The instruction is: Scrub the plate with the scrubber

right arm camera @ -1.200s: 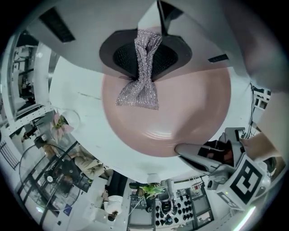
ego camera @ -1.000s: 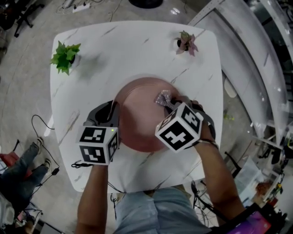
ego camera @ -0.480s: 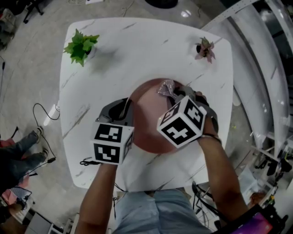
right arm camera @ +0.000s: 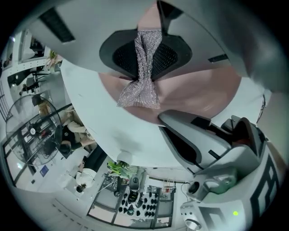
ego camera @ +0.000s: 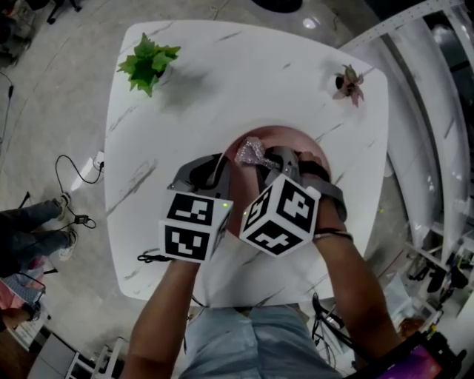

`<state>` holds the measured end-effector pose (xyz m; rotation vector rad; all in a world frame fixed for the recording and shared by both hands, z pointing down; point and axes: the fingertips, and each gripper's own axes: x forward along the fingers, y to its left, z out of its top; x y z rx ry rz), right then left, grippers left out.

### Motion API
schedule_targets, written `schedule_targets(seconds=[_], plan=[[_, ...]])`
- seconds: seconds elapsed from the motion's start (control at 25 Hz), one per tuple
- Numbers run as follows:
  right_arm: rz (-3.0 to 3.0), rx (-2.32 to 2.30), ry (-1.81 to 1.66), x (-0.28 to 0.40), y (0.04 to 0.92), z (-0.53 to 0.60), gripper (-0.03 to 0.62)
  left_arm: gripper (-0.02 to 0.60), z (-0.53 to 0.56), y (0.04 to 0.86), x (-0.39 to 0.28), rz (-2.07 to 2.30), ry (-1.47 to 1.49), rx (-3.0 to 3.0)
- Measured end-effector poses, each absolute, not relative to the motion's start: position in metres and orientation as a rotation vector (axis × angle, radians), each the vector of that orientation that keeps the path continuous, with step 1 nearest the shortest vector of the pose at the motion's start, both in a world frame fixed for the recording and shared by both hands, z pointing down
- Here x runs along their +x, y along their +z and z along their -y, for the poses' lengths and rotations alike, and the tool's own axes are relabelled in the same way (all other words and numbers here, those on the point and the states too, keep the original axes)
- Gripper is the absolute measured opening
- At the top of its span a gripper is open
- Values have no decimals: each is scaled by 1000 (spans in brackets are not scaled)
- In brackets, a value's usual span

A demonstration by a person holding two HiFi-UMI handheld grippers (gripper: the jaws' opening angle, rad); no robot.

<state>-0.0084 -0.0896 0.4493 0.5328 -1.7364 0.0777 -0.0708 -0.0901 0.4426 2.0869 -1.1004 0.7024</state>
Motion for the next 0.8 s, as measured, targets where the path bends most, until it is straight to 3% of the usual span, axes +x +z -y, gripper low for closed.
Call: schedule_targets(seconds=[0.8], plan=[[1843, 341, 29, -44, 449, 8, 86, 26, 91, 444, -74, 1121, 703, 2077]])
